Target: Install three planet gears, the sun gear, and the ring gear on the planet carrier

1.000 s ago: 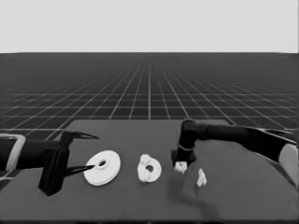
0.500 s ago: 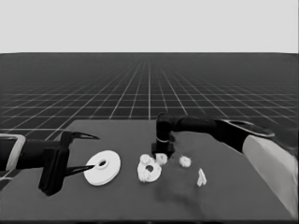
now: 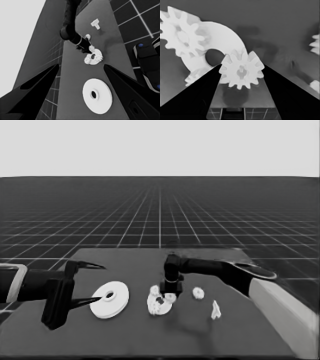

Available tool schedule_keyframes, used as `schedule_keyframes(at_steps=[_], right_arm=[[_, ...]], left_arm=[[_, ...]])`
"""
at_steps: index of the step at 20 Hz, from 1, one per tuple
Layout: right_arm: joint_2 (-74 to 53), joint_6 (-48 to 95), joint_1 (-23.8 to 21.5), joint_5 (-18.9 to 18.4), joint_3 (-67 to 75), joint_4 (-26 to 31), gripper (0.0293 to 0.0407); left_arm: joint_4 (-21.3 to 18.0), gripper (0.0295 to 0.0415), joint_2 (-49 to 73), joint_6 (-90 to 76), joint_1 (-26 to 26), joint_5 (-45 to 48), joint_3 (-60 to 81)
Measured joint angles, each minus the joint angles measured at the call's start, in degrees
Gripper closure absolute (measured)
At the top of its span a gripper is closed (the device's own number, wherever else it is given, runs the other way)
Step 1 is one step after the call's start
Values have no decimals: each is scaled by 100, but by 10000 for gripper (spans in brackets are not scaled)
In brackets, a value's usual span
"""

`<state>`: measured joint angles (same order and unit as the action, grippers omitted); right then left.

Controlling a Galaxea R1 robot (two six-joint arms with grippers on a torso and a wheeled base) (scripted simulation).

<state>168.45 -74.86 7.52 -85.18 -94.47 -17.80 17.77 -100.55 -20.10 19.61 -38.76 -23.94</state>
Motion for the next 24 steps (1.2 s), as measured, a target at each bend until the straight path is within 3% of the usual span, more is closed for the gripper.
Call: schedule_keyframes(at_steps=[6,8,9,16,19,24], right_arm=[[28,52,88,49,-94,-88,388],[29,54,90,51,-97,-91,328],[29,54,90,52,-97,-91,319],[29,54,91,52,-98,-92,315],[-120,-261,-607,-223,433,554,315],[-131,-294,-785,-261,484,731,315]], left_arm=[[0,326,0,0,0,0,0],[0,326,0,0,0,0,0],[0,326,0,0,0,0,0],[0,326,0,0,0,0,0],[0,326,0,0,0,0,0],[0,326,0,0,0,0,0]])
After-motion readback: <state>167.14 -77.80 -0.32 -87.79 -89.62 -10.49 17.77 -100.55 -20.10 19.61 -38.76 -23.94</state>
